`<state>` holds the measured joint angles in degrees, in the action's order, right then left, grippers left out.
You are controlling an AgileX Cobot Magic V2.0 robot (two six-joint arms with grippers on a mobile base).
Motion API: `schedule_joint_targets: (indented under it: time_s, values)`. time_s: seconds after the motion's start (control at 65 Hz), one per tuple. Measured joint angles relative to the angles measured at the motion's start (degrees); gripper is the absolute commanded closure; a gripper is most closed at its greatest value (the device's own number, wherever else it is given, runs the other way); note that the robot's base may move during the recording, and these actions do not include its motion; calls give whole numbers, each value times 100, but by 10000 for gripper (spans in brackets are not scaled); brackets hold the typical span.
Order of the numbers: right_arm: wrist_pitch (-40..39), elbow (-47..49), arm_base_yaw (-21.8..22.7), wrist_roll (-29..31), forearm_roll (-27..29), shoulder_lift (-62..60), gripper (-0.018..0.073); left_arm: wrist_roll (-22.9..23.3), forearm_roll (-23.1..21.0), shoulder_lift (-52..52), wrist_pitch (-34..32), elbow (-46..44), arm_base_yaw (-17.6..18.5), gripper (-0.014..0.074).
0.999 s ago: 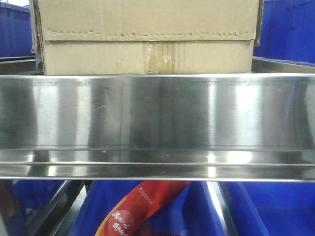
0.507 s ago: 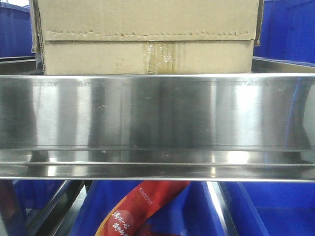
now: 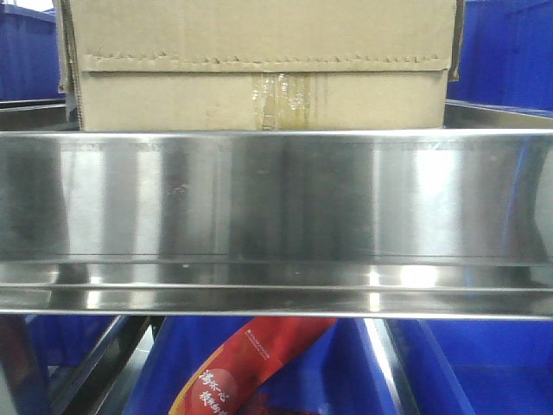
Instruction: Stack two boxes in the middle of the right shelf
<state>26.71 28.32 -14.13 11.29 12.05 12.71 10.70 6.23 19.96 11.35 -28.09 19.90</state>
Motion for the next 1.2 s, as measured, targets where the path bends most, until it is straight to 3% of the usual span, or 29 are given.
schedule_joint_targets:
  time_s: [0.246, 0.523, 0.784, 1.199]
  values:
    - [0, 0, 0, 0, 0, -4, 715, -855, -402, -738, 0, 637, -901, 707]
    - [0, 0, 0, 0, 0, -4, 715, -1038, -577, -1908, 0, 1933, -1694, 707]
    - [-4, -3, 0, 0, 0, -13, 715, -1070, -588, -1958, -845, 2795, -1848, 707]
    - [-4, -3, 0, 0, 0, -13, 715, -1070, -623, -1972, -955, 2817, -1848, 707]
